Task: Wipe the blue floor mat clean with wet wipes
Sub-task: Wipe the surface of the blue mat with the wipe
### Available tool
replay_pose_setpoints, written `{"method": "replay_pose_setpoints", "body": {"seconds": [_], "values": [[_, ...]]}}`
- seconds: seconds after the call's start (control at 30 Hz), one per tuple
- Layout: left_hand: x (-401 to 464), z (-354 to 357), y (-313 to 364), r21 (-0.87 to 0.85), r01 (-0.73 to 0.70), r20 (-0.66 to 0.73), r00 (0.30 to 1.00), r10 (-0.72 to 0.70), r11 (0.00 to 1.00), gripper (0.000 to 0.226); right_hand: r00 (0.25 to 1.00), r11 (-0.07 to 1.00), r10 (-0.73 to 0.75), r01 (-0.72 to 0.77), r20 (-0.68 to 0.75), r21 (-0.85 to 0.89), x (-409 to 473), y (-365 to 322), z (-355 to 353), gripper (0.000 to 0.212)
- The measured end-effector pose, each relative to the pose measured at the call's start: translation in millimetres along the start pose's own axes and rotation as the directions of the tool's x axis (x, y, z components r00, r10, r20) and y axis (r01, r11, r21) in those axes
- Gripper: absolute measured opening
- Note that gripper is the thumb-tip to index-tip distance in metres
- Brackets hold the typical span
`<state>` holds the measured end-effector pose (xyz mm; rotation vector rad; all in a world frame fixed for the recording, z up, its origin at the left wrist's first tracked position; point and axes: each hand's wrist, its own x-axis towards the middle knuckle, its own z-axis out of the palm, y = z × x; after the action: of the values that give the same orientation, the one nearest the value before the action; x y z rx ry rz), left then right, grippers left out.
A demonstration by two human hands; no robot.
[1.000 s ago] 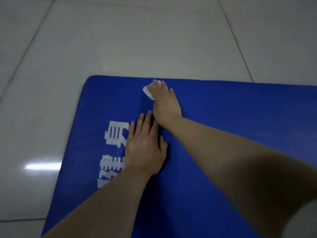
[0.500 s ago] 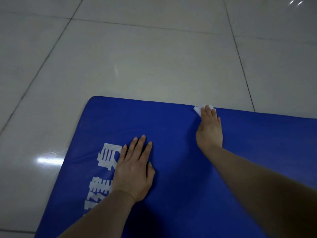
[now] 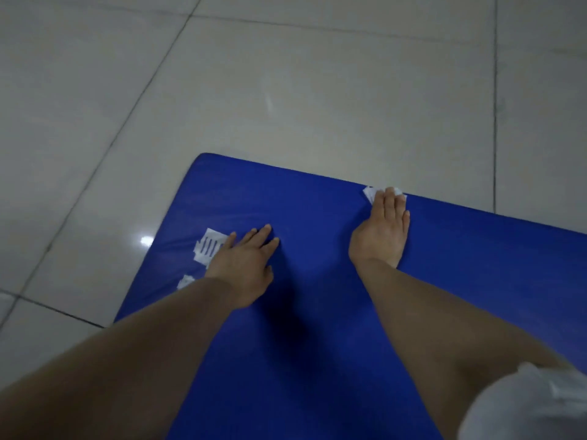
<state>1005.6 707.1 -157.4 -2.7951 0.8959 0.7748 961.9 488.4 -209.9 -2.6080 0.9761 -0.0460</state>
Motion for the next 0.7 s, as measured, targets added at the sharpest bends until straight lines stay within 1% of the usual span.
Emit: {"method": "replay_pose_setpoints", "body": {"seconds": [0.1,0.23,0.3,0.43,0.53,0.6,0.7], "values": [[4,-5,-2,0.055,-0.033,-0.098,0.995,0.038,0.998,0.054,1.0,1.0,0.008,-0.007,-0.03,0.022,1,0,3,0.062],[26,11,-13,-0.028,-0.039,-0.217,0.976,0.032,0.999,0.056,0.999,0.999,0.004,-0.003,-0.048,0.037,5,1,8,0.062],[38,23,-16,-0.065,-0.062,-0.27,0.962,0.042,0.996,0.065,0.998,0.998,0.013,-0.01,-0.061,0.057,5,3,10,0.062],[47,37,-22,-0.093,-0.1,-0.37,0.927,0.058,0.991,0.056,0.995,0.994,0.033,-0.023,-0.092,0.109,7,5,14,0.058],[51,39,-23,-0.08,-0.133,-0.414,0.906,0.088,0.988,0.055,0.993,0.995,0.04,-0.03,-0.111,0.092,10,7,13,0.056],[51,41,-23,-0.088,-0.141,-0.439,0.894,0.089,0.986,0.055,0.99,0.99,0.081,-0.066,-0.12,0.122,10,5,12,0.055],[53,43,-25,-0.126,-0.176,-0.466,0.879,0.098,0.976,0.054,0.962,0.971,0.22,-0.2,-0.164,0.131,17,-15,12,0.056]]}}
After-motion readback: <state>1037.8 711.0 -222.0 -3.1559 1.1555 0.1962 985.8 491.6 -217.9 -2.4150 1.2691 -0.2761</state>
